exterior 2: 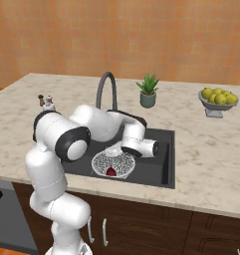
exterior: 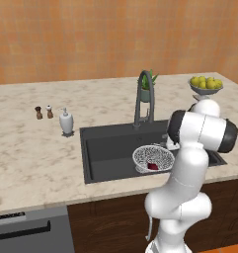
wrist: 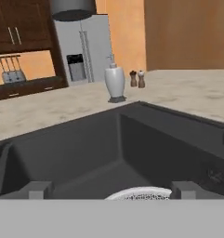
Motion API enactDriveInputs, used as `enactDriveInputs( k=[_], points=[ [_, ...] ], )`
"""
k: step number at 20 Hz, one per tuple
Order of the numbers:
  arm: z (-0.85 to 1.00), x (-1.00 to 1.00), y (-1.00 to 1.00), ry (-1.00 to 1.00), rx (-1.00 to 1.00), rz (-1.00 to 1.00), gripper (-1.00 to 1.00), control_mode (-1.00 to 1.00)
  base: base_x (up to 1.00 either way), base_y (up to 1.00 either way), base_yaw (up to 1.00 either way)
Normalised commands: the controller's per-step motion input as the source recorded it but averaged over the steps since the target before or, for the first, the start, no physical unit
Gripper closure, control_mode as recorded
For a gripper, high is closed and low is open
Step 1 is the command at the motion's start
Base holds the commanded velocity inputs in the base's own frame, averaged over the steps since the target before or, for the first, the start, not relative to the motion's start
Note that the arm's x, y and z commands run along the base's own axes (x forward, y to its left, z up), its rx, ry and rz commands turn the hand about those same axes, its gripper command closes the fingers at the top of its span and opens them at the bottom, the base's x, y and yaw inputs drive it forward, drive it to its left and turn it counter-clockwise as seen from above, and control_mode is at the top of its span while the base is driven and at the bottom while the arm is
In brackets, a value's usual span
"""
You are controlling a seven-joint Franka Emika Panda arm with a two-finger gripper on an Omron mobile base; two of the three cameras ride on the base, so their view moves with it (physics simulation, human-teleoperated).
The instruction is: Put the colander in the sink, put the pear in the colander, and turn on the sink faucet and pour water over the colander.
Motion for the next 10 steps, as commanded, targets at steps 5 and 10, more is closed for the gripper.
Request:
enactDriveInputs(
  k=[5,10],
  points=[
    [0.51,0.0,-0.24,-0.09,0.14,-0.13,-1.0,-1.0,0.0,0.0,0.0],
    [0.19,0.15,-0.07,-0.33,0.1,-0.12,-1.0,-1.0,0.0,0.0,0.0]
  ],
)
